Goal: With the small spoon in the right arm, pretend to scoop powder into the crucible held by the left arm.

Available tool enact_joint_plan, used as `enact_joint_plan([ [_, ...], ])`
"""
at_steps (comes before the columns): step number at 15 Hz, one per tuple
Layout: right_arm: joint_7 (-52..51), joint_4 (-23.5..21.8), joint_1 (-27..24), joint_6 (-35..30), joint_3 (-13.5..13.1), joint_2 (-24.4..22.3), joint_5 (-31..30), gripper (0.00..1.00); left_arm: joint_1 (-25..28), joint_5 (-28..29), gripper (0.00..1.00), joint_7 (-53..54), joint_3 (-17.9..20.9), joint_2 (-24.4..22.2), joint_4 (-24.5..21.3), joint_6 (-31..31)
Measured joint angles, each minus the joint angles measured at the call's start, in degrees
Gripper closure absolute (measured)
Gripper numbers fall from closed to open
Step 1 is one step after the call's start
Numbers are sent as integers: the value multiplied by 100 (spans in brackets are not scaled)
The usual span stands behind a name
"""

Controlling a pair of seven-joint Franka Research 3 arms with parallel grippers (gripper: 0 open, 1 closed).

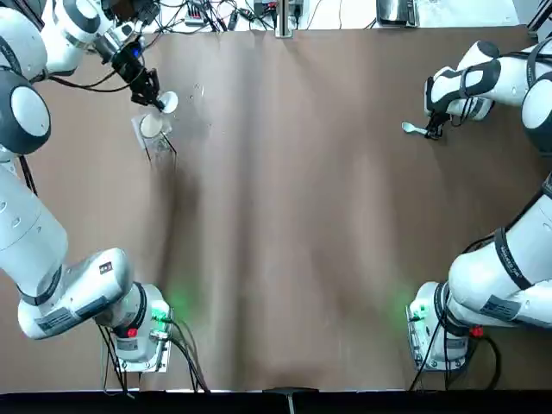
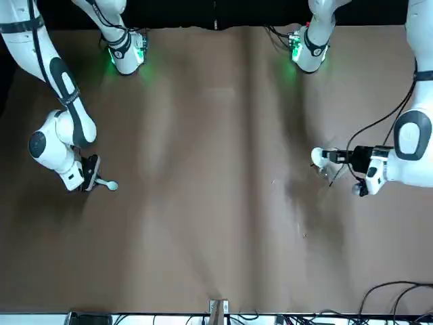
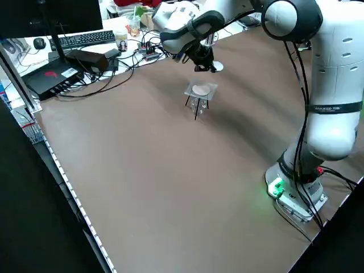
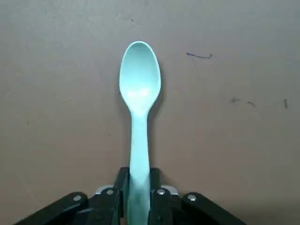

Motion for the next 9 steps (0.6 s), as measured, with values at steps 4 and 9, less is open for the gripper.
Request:
enact_joint_plan([
  [4, 58, 253, -4, -665, -15, 4, 0, 78, -402, -337, 94, -725, -200, -1, 18, 75],
  [9, 759, 1107, 48, -2507, 32, 3, 4, 78, -1171, -569, 94, -1806, -213, -2, 198, 417],
])
